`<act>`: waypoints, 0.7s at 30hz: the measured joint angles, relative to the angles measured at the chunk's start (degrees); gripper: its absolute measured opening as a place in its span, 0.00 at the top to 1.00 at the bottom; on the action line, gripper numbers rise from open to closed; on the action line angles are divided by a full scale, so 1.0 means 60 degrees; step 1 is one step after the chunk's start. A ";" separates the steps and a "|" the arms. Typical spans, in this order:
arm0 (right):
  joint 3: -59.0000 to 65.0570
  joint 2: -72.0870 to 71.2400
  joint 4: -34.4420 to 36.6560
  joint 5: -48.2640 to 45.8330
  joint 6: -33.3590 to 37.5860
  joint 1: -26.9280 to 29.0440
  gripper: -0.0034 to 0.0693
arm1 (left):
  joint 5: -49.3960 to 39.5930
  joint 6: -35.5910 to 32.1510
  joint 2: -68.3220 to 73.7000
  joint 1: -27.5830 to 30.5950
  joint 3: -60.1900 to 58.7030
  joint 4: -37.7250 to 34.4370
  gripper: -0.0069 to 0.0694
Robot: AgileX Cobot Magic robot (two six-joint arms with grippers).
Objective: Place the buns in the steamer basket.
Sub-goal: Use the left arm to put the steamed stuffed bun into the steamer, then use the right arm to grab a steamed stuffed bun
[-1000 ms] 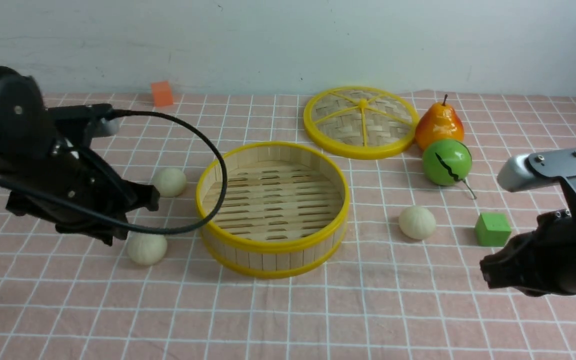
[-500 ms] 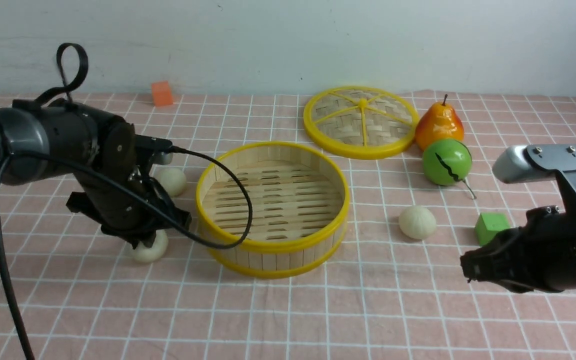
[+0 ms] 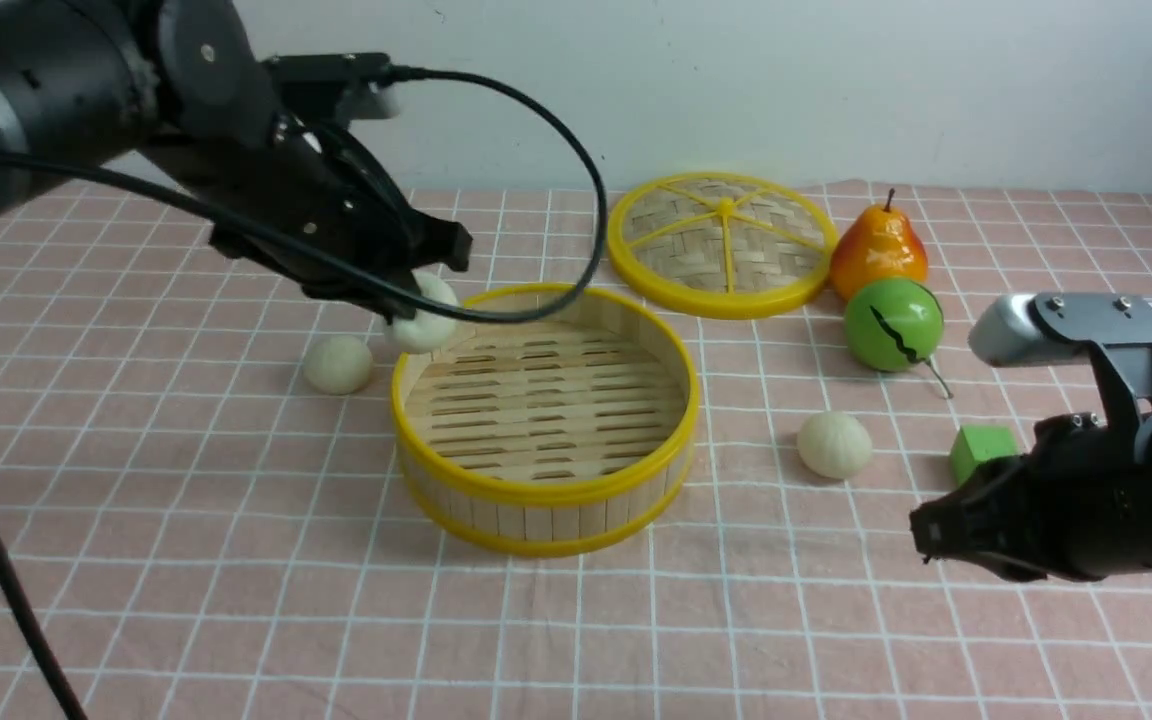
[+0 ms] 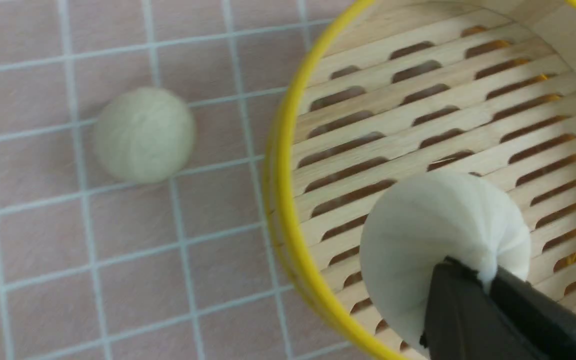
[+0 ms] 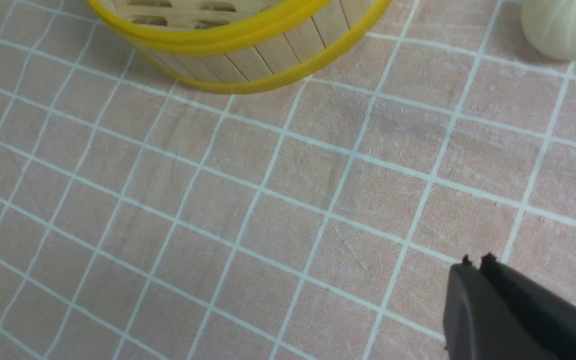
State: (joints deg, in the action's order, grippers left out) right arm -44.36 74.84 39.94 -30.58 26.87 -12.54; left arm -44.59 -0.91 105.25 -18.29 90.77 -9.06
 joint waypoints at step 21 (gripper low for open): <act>-0.4318 0.3102 -0.2905 -0.2223 -0.2110 0.0020 0.46 | -0.0074 0.1576 -0.1207 -0.0777 0.0010 0.2053 0.40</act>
State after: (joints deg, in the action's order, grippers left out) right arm -70.26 93.45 22.51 -43.91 14.21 -12.42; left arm -45.03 8.55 98.01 -22.95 90.82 3.25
